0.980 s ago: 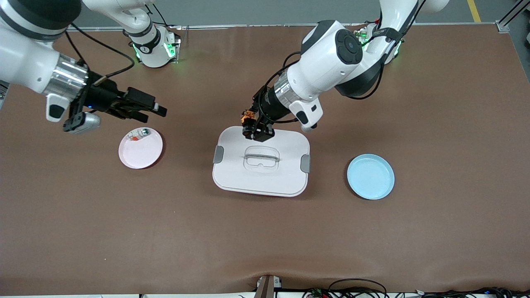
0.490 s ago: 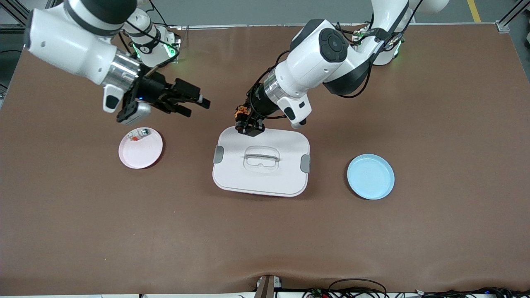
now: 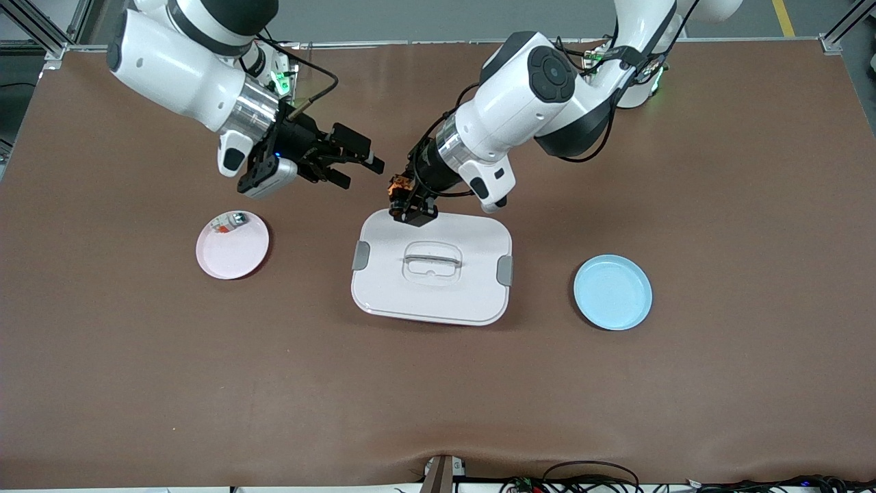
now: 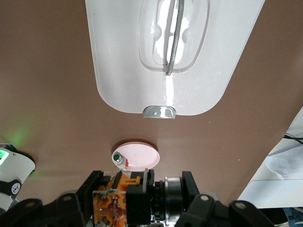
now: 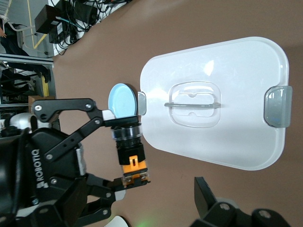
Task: Transfer orange switch to right arm and place
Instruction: 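Hold the switch with the left gripper while the right gripper approaches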
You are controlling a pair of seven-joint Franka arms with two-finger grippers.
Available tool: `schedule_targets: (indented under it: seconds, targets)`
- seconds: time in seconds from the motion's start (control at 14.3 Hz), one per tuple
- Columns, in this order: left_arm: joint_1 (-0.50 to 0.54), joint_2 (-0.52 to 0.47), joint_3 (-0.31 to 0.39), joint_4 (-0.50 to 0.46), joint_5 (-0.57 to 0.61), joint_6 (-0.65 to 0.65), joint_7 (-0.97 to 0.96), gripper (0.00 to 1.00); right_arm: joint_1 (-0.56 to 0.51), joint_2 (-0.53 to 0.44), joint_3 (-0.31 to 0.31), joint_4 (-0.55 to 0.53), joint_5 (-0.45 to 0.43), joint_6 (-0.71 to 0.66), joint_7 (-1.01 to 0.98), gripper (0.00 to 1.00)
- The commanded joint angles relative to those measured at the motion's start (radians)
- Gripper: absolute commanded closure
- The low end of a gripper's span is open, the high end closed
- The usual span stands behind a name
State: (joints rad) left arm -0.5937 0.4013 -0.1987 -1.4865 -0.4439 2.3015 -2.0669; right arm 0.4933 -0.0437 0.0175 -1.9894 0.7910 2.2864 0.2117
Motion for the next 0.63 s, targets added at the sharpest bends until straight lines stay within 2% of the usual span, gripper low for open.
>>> schedule_targets:
  seconds: [0.0,0.42,0.56]
  targets:
    - [-0.012,0.008,0.01,0.026,0.017,-0.002,-0.019,0.53,0.01,0.019,-0.011,0.0,0.025,0.019,-0.009,0.0]
    - [-0.011,0.005,0.01,0.025,0.016,-0.002,-0.019,0.53,0.048,0.1,-0.011,0.037,0.059,0.082,-0.023,0.0]
    - [-0.009,0.004,0.009,0.023,0.016,-0.002,-0.019,0.53,0.067,0.104,-0.011,0.037,0.102,0.09,-0.025,0.0]
